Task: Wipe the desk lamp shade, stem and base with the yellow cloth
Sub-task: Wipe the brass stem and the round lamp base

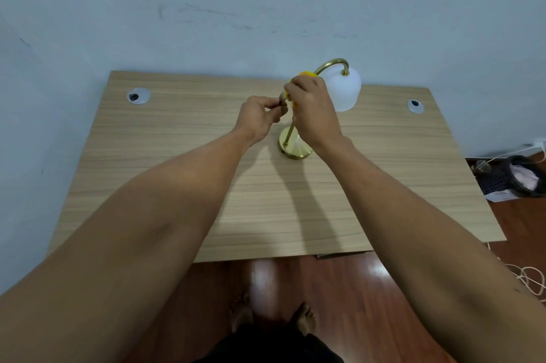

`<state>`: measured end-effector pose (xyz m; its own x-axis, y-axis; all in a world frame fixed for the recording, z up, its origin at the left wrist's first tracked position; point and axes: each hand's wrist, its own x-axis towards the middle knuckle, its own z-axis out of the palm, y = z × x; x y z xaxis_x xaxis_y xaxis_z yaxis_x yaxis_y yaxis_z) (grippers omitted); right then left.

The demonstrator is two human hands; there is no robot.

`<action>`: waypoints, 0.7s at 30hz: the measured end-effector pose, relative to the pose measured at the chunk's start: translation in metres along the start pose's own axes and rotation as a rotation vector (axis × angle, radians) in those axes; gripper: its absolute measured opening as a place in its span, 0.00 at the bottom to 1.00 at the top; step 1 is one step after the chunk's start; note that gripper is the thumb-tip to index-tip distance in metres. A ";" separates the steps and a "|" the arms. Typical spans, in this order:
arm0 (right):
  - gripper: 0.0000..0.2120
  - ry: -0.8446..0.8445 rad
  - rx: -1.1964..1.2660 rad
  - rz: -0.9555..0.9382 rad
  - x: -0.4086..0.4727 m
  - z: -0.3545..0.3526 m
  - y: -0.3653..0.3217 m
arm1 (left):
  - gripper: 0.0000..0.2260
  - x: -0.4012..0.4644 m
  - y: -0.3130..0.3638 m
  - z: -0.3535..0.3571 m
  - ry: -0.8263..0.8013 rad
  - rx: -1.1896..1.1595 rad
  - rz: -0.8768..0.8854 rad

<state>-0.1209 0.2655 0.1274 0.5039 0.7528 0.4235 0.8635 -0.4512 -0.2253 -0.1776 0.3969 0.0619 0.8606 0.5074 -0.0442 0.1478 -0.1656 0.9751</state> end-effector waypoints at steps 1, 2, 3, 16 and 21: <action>0.13 -0.007 -0.007 -0.087 -0.002 0.000 0.004 | 0.09 0.000 0.000 0.000 0.002 0.005 0.002; 0.14 0.002 0.001 -0.120 -0.003 0.002 0.009 | 0.08 -0.001 0.000 0.000 0.002 0.009 0.007; 0.16 0.016 0.027 -0.075 -0.003 0.001 0.012 | 0.07 -0.001 0.000 0.000 0.003 0.002 0.011; 0.13 0.050 0.054 0.079 -0.003 0.006 -0.004 | 0.05 -0.002 0.001 0.000 0.003 0.020 0.006; 0.21 -0.012 -0.003 -0.216 -0.010 0.006 0.005 | 0.09 -0.004 0.003 0.001 0.004 0.086 0.008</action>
<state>-0.1214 0.2591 0.1167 0.3077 0.8378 0.4509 0.9513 -0.2805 -0.1280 -0.1801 0.3940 0.0649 0.8601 0.5089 -0.0358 0.1823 -0.2411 0.9532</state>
